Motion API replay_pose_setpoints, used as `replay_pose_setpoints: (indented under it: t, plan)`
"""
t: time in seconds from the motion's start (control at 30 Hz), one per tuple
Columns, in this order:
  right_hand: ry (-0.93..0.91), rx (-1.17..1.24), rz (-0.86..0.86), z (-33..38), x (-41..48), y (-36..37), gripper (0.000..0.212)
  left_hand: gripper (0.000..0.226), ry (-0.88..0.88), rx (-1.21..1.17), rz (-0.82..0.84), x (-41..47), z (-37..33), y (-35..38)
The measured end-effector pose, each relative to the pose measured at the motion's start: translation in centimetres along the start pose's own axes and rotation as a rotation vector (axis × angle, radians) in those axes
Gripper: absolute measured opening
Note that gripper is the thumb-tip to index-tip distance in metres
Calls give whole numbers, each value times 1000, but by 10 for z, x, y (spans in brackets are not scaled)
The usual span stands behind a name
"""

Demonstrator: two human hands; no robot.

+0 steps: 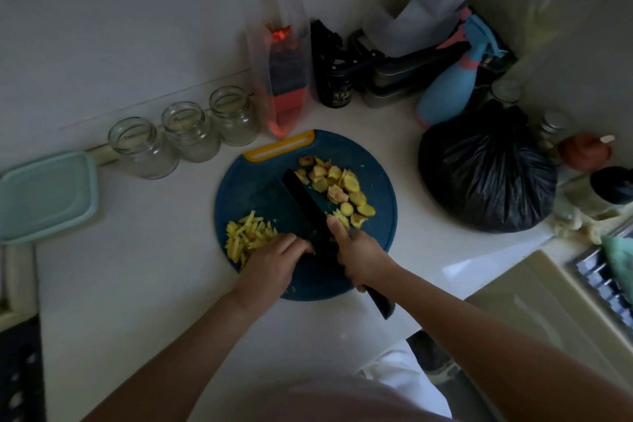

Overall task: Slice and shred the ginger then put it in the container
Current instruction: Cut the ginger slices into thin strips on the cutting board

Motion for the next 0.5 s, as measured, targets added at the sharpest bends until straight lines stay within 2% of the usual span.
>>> replay_pose_setpoints:
  t: [0.1,0.23,0.3,0.5]
  plan:
    - [2,154,70,0,-4,3,61,15,23,-15,29,-2,1,-6]
    - [-40,303,101,1,-19,-10,62,19,-56,-51,1,12,6,-13]
    - [-57,302,64,-2,-26,-19,64,10,-101,-57,2,21,8,-15]
    - [-40,194,10,-21,-34,-21,65,16,-161,-43,33,32,2,-24]
Point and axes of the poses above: each hand's wrist, its own x-axis towards the middle knuckle, its own y-axis out of the palm, z = x × y, the point moved 4 cm from there along x, towards the middle knuckle, and after that the axes turned 15 degrees about z, right-handed, at the moved point
